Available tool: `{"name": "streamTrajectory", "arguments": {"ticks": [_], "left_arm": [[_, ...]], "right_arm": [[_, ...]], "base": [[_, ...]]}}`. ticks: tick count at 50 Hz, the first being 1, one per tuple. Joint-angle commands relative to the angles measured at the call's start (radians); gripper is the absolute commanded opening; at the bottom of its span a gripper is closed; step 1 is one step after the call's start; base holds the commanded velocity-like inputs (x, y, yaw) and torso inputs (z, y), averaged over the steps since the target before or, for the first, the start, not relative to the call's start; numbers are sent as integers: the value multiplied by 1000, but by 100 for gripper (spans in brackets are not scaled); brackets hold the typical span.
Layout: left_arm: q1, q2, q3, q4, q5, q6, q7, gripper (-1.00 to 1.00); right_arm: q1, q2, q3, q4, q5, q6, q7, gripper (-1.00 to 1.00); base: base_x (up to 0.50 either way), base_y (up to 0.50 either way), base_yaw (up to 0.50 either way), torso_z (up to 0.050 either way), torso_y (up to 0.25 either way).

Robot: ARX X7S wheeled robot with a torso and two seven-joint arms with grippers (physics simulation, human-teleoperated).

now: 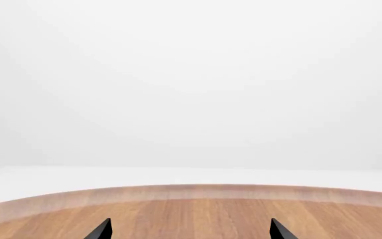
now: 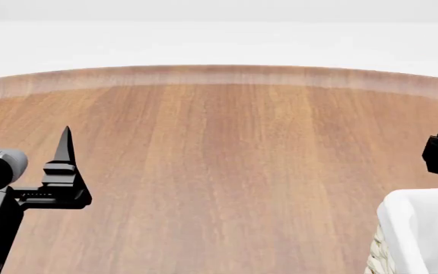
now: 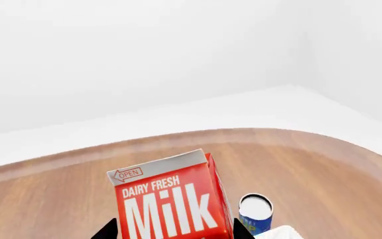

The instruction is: Pick the milk and place it in the basket.

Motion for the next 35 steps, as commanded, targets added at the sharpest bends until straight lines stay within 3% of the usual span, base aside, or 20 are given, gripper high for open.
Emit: {"name": "streamTrajectory", "arguments": {"ticks": [1,35], "left_arm": [[3,-3,5,-7,-1,9,-3,100],[11,-18,13,-32,-1,33,-10,100]], "right_arm": [[-4,70,26,12,-24,-110,-12,-100],[-199,123,-66,91,-7,-385,-36,-100]], "base": [[0,0,0,0,0],[0,0,0,1,2]]}}
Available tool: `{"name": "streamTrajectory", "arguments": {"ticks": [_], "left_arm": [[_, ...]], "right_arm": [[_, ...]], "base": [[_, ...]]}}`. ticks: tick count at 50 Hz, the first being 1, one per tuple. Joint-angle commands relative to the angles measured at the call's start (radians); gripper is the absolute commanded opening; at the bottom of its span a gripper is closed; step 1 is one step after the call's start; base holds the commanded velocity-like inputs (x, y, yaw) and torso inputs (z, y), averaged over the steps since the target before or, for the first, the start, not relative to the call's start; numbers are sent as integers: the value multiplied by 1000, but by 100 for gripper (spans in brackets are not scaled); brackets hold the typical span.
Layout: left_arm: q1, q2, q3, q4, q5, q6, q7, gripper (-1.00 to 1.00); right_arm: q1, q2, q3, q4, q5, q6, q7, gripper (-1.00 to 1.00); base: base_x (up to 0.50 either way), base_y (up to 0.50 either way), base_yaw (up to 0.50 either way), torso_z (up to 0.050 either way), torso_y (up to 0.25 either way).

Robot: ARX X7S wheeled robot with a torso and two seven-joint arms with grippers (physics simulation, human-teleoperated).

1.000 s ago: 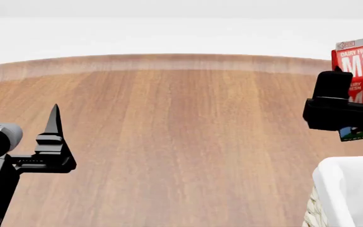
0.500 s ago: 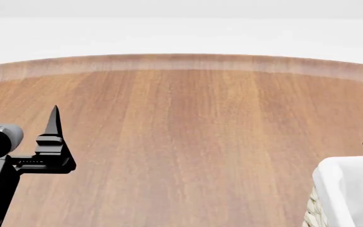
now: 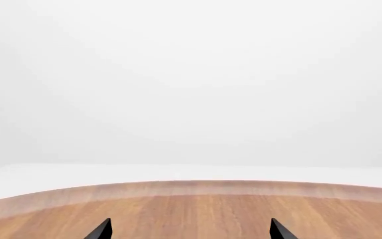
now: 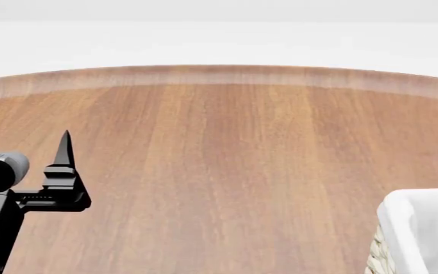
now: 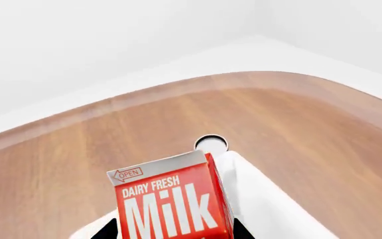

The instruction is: Pick the milk and place it in the basket.

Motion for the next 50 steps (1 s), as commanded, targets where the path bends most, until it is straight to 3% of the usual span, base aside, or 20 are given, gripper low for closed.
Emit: {"name": "streamTrajectory", "arguments": {"ticks": [1,38,39,50], "left_arm": [[2,-6,3,-7,0,6,-3,100],[13,-16,14,-23,-2,30,-10,100],[11,-15,13,-26,-2,31,-11,100],[12,-18,17,-23,-6,31,-14,100]], "right_arm": [[77,46,15,22,-45,-98,13,-100],[-39,-46,-51,138,-2,-192,-121,-100],[-38,-46,-51,139,-10,-191,-111,100],[-36,-44,-46,133,-14,-188,-112,100]], "base": [[0,0,0,0,0],[0,0,0,0,1],[0,0,0,0,0],[0,0,0,0,1]]}}
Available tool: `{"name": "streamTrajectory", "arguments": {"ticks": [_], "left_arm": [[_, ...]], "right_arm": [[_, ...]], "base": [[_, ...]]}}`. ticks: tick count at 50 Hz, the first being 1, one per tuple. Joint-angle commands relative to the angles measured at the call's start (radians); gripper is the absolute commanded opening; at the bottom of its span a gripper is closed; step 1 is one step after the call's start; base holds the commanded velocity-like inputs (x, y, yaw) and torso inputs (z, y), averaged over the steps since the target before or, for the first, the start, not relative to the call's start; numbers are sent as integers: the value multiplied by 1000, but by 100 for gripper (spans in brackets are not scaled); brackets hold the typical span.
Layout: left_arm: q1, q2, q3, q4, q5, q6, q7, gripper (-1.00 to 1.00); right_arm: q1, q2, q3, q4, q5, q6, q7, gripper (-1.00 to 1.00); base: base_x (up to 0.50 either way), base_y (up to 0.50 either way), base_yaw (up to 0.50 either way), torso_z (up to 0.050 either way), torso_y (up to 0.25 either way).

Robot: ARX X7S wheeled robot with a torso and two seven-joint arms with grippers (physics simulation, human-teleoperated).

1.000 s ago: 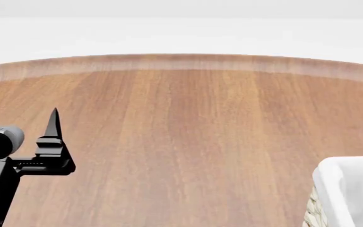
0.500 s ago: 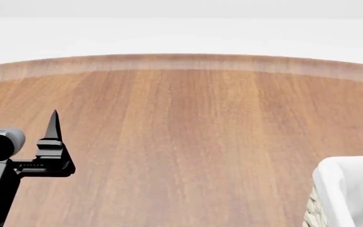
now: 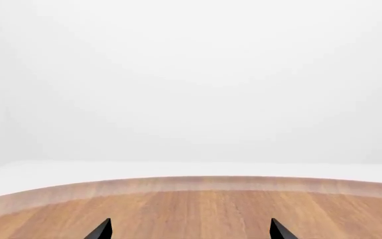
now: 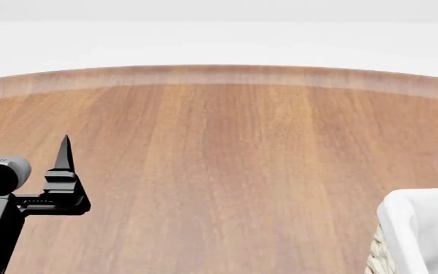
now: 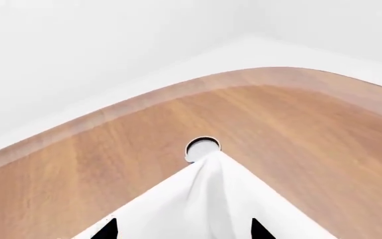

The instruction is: Pick the milk and place it in the basket.

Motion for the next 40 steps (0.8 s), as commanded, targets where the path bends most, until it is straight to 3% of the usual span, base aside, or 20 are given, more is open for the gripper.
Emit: {"name": "streamTrajectory", "arguments": {"ticks": [1,12,17,21,29,40], "left_arm": [[-1,-3,3,1,-4,0,-4,100],[-6,-5,5,5,-10,-4,-9,100],[-9,-3,10,9,-12,-8,-13,100],[-9,-2,15,8,-11,-5,-14,100],[-10,2,31,11,-9,-7,-18,100],[-13,2,40,25,-13,-14,-25,100]], "right_arm": [[45,1,16,2,-17,3,-13,100],[126,-10,54,-70,-93,96,13,100],[255,-125,69,-136,-226,291,67,100],[308,-253,57,-157,-286,354,58,100],[304,-401,24,-130,-391,352,19,100],[297,-499,-23,-148,-537,366,75,100]], "base": [[0,0,0,0,0],[0,0,0,0,0],[0,0,0,0,0],[0,0,0,0,0],[0,0,0,0,0],[0,0,0,0,0]]}}
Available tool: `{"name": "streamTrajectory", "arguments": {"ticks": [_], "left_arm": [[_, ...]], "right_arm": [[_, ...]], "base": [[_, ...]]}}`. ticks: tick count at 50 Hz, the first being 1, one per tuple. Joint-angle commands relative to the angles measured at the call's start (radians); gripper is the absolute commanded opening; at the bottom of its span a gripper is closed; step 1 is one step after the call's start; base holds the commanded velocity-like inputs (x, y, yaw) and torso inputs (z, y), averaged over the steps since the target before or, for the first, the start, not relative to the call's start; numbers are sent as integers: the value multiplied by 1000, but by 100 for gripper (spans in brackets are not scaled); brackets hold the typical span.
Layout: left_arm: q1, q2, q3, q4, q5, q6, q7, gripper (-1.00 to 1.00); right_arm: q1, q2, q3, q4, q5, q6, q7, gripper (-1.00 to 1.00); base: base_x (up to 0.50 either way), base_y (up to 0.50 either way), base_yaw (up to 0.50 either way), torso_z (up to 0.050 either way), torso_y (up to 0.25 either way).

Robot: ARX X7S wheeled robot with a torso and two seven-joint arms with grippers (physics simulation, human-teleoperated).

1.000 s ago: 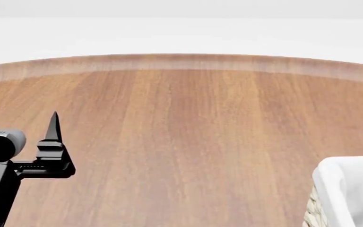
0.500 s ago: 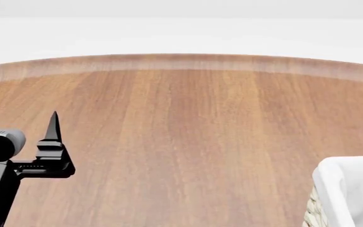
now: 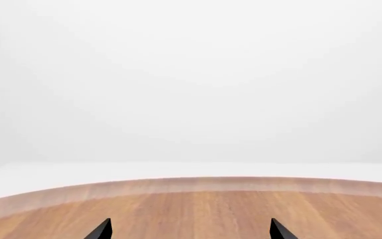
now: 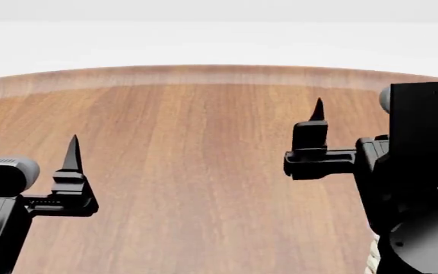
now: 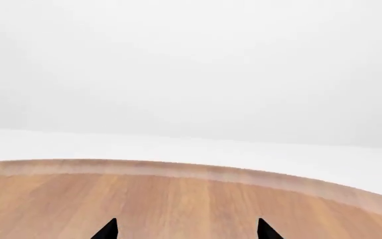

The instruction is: Pick the milk and place it in the basket.

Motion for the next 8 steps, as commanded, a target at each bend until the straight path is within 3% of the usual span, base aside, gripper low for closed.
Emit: {"name": "streamTrajectory", "arguments": {"ticks": [1,8], "left_arm": [[-2,0,11,10,-3,-4,-6,100],[-9,-1,13,13,-6,-10,-10,100]], "right_arm": [[10,-132,-43,-10,-148,40,33,100],[-10,-149,-47,18,-171,17,18,100]], "base": [[0,0,0,0,0],[0,0,0,0,0]]}}
